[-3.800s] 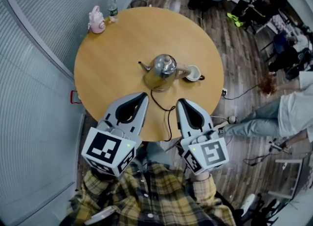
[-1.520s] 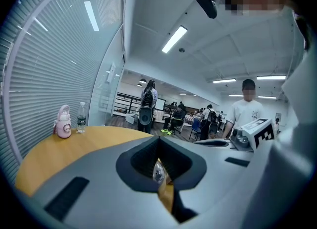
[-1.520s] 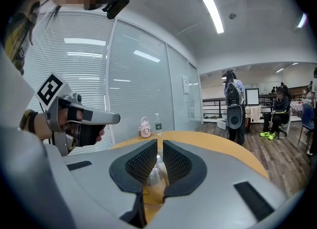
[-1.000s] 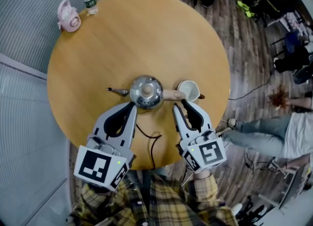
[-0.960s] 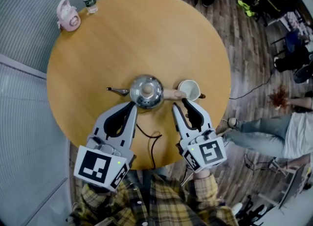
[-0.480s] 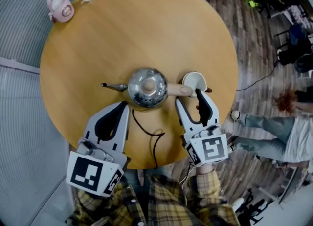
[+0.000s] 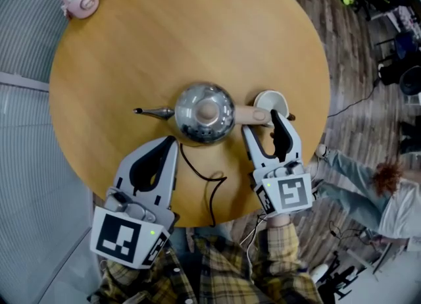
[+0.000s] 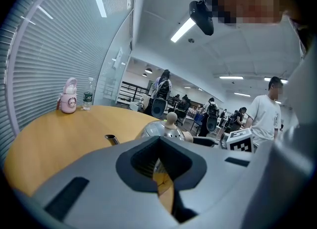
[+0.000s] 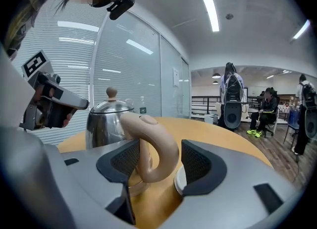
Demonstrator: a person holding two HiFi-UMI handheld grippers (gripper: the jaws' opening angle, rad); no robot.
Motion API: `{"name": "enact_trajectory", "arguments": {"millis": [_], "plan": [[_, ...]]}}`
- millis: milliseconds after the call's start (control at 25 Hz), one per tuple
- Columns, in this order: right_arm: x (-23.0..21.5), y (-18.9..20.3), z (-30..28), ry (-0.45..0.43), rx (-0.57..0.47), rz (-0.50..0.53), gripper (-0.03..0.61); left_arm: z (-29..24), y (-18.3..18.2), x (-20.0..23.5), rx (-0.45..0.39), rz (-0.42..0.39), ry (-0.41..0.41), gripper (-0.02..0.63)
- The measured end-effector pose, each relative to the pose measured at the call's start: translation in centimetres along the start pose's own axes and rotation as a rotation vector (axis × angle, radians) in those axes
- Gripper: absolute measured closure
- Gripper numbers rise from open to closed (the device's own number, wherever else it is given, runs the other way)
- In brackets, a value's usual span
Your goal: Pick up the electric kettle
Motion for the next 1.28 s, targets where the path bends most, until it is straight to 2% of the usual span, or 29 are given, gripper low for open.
{"name": "enact_trajectory", "arguments": {"millis": [400,560,760,960,1080,1280], "plan": [[-1.7,1.1,-2.3,0.055,-0.039,-0.019,0.318,-0.7,0.9,0.5,0.008,0.022,-0.009,0.611],[-2.4,1.4,-3.0,0.051,-0.05,-0.045,0.318,-1.0,1.2,0.7,0.011,0.028,-0.009,0.611],[-2.4,1.2,-3.4,0.055,-0.029,-0.006,0.332,-1.2,1.3,0.8,0.007,0.029,-0.013,0.611],[-1.9,1.3,-4.0,0.088,0.004,0.033,0.381,-1.2,1.6,1.0,0.025,0.038,-0.013,0.612],[-1.6,1.2,-4.2,0.125,0.011,0.054,0.452,-1.1,1.7,1.2,0.04,0.047,-0.013,0.611],[-1.6,1.3,-4.3,0.145,0.004,0.048,0.456,-1.1,1.6,1.3,0.023,0.047,-0.02,0.611]]}}
Point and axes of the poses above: the fingertips, and each gripper's own axes: z backward along the fingers, x to its left, y out of its underside, the point moved 10 cm from there along z, backward along the fingers, and after that the axes turned 11 degrees about -y, right-handed, at the moved point
